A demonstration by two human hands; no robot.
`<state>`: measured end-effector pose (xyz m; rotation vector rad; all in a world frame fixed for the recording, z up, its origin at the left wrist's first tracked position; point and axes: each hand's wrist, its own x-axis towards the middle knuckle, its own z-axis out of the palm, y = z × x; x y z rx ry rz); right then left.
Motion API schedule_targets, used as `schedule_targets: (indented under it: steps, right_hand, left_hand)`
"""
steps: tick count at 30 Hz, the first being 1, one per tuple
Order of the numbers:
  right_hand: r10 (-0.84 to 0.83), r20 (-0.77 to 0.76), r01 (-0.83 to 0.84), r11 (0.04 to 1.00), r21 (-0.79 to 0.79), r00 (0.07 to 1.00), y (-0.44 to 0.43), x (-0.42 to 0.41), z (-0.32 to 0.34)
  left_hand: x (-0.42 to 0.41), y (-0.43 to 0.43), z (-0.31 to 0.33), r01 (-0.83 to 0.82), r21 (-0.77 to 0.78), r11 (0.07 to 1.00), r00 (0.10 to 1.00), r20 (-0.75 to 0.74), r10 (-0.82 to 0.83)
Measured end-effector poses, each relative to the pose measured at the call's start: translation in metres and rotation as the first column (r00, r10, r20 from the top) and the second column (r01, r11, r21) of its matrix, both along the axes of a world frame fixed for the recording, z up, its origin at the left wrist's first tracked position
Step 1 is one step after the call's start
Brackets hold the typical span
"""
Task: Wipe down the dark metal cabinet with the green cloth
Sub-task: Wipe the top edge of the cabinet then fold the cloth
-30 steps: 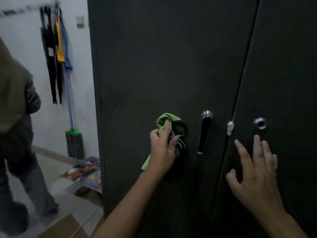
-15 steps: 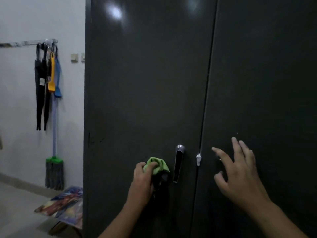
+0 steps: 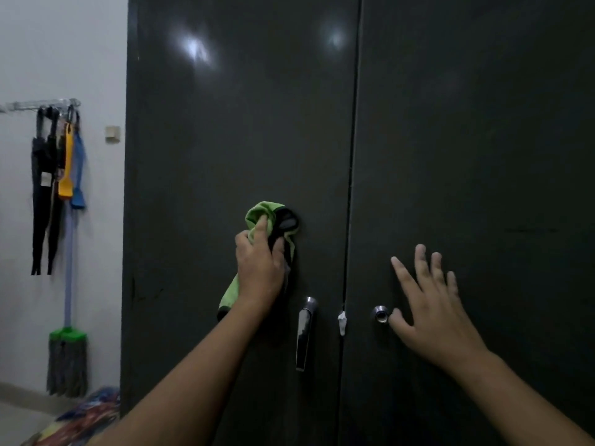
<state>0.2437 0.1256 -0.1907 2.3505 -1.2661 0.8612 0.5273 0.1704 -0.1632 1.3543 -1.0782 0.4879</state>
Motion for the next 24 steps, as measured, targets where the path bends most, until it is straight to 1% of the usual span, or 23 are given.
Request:
schedule_targets:
  steps: [4,6,10,12,15,17,19,20,21,22,24]
  right_hand:
    - [0.041,0.044,-0.039,0.998,-0.046,0.998,-0.004,-0.005,-0.007]
    - [0.065,0.055,-0.061,0.995,-0.078,0.996,-0.006,-0.013,-0.006]
    - [0.014,0.113,-0.007,0.998,-0.062,0.994,-0.011,-0.034,-0.003]
    - [0.028,0.147,-0.023,0.999,-0.036,0.989,-0.013,-0.039,-0.002]
    - [0.113,0.262,-0.118,0.993,0.004,0.958,-0.008,-0.036,0.001]
    - [0.148,0.314,-0.152,0.988,-0.010,0.938,-0.006,-0.033,0.001]
    - [0.159,0.360,-0.161,0.987,-0.027,0.919,-0.006,-0.033,0.001]
    - [0.158,0.395,-0.162,0.987,-0.022,0.905,-0.007,-0.035,0.001]
    - [0.151,0.433,-0.163,0.987,-0.010,0.889,-0.007,-0.038,0.001]
    - [0.140,0.466,-0.160,0.987,0.004,0.874,-0.008,-0.042,0.000]
    - [0.111,0.513,-0.149,0.988,0.033,0.851,-0.009,-0.055,-0.003]
  left_hand:
    - [-0.019,-0.003,-0.003,0.060,0.093,0.994,0.979,0.190,-0.077]
    - [-0.027,-0.005,0.004,0.077,0.107,0.991,0.958,0.269,-0.103]
    - [-0.058,-0.016,0.022,0.119,0.131,0.984,0.915,0.370,-0.160]
    - [-0.078,-0.020,0.023,0.122,0.128,0.984,0.910,0.382,-0.162]
    - [-0.092,-0.026,0.017,0.123,0.117,0.985,0.936,0.318,-0.155]
    - [-0.106,-0.025,0.008,0.151,0.168,0.974,0.927,0.319,-0.198]
    - [-0.131,-0.025,-0.007,0.172,0.300,0.938,0.889,0.364,-0.280]
    - [-0.148,-0.025,-0.015,0.128,0.344,0.930,0.848,0.449,-0.283]
    - [-0.162,-0.027,-0.024,0.069,0.365,0.928,0.792,0.546,-0.273]
    - [-0.172,-0.030,-0.032,0.050,0.353,0.934,0.744,0.611,-0.270]
    - [-0.183,-0.036,-0.036,0.034,0.362,0.932,0.728,0.629,-0.271]
